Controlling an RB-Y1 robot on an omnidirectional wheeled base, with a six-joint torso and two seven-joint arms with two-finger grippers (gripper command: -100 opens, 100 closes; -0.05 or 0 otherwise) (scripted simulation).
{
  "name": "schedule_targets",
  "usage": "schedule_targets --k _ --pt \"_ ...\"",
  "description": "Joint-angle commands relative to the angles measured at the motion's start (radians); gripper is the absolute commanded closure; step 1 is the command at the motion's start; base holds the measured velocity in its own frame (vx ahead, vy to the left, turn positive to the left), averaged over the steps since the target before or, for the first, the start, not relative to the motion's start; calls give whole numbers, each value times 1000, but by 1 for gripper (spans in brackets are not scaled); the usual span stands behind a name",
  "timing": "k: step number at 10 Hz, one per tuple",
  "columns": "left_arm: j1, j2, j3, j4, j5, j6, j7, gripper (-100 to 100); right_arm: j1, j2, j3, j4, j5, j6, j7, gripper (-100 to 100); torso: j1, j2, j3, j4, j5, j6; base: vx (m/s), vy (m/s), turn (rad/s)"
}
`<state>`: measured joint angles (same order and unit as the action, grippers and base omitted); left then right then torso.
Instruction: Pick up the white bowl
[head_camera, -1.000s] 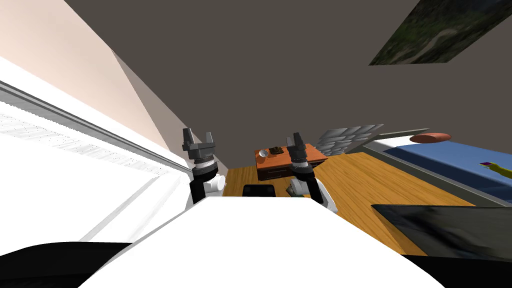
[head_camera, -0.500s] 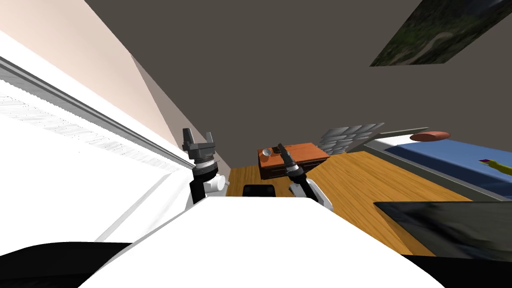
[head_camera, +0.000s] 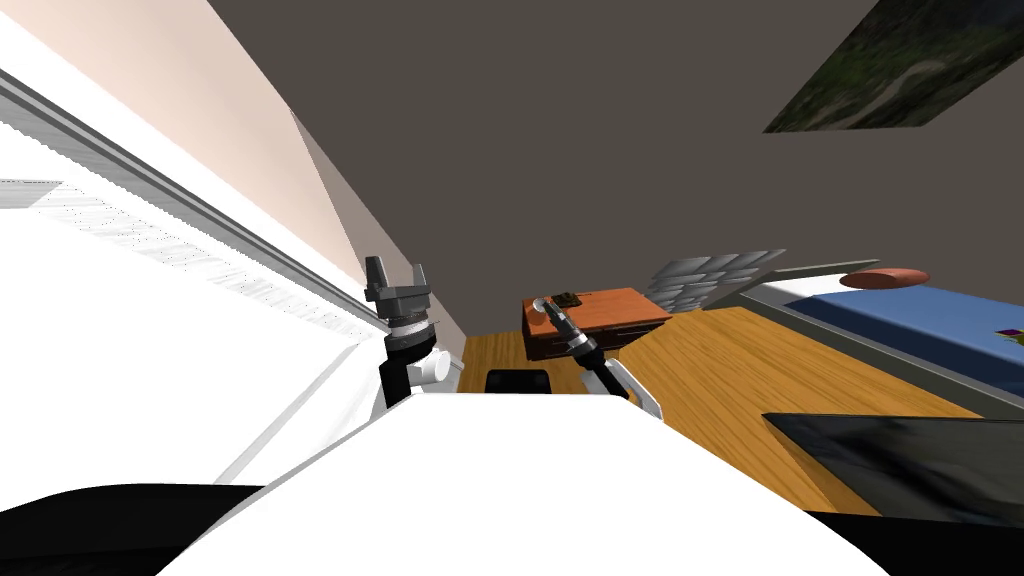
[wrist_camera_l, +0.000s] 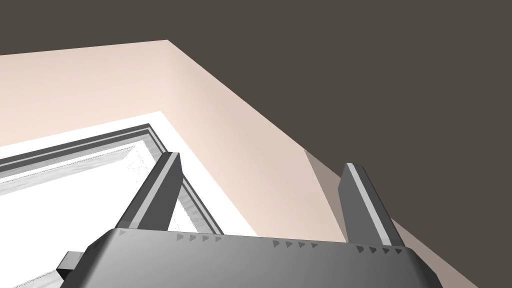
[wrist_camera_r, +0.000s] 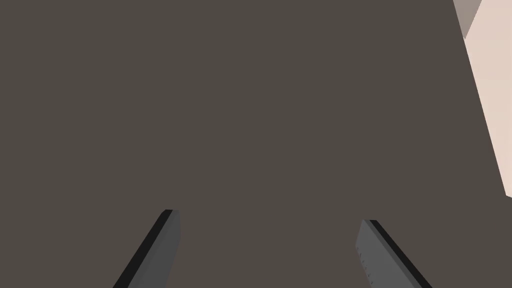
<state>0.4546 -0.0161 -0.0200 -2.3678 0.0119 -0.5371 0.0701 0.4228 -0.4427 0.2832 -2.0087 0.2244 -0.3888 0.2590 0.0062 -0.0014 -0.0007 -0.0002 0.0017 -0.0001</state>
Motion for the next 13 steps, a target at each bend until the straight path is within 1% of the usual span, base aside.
schedule_targets --k 1,2,3,4,5,6,7,8,9,10,11,12,13 --pt "0 0 0 0 0 0 0 0 -8 -40 22 50 20 15 47 -100 0 0 0 0 0 0 32 99 76" --pt "0 0 0 0 0 0 0 0 -8 -40 22 60 20 15 47 -100 0 -1 0 0 0 0 27 77 24" --pt "0 0 0 0 0 0 0 0 -17 -73 42 92 37 36 87 -100 -1 -1 0 0 0 0 36 78 83" --pt "0 0 0 0 0 0 0 0 -27 -103 61 139 55 57 116 -100 -1 -1 -1 0 0 0 43 132 125" --pt "0 0 0 0 0 0 0 0 -27 -107 61 152 55 57 129 -100 2 -2 -1 0 0 0 44 119 30" --pt "0 0 0 0 0 0 0 0 -36 -140 81 189 73 79 163 -100 1 -2 -1 0 0 0 56 114 78" --pt "0 0 0 0 0 0 0 0 -36 -140 81 200 73 79 172 -100 1 -2 -1 -1 0 0 47 76 45" --pt "0 0 0 0 0 0 0 0 -47 -173 100 238 91 103 211 -100 -1 -2 -1 0 0 0 63 77 115" --pt "0 0 0 0 0 0 0 0 -47 -173 100 249 91 103 215 -100 -1 -3 -1 -1 0 0 53 61 45" --pt "0 0 0 0 0 0 0 0 -57 -205 118 292 109 127 259 -100 -2 -2 -1 -1 0 0 52 78 91" --pt "0 0 0 0 0 0 0 0 -57 -205 118 297 109 127 259 -100 -2 -2 -1 0 0 0 49 64 48" --pt "0 0 0 0 0 0 0 0 -68 -236 136 333 126 151 297 -100 -2 -2 -1 0 0 0 63 83 126" --pt "0 0 0 0 0 0 0 0 -68 -236 136 346 126 151 303 -100 -1 -3 -1 -1 0 0 47 73 56"
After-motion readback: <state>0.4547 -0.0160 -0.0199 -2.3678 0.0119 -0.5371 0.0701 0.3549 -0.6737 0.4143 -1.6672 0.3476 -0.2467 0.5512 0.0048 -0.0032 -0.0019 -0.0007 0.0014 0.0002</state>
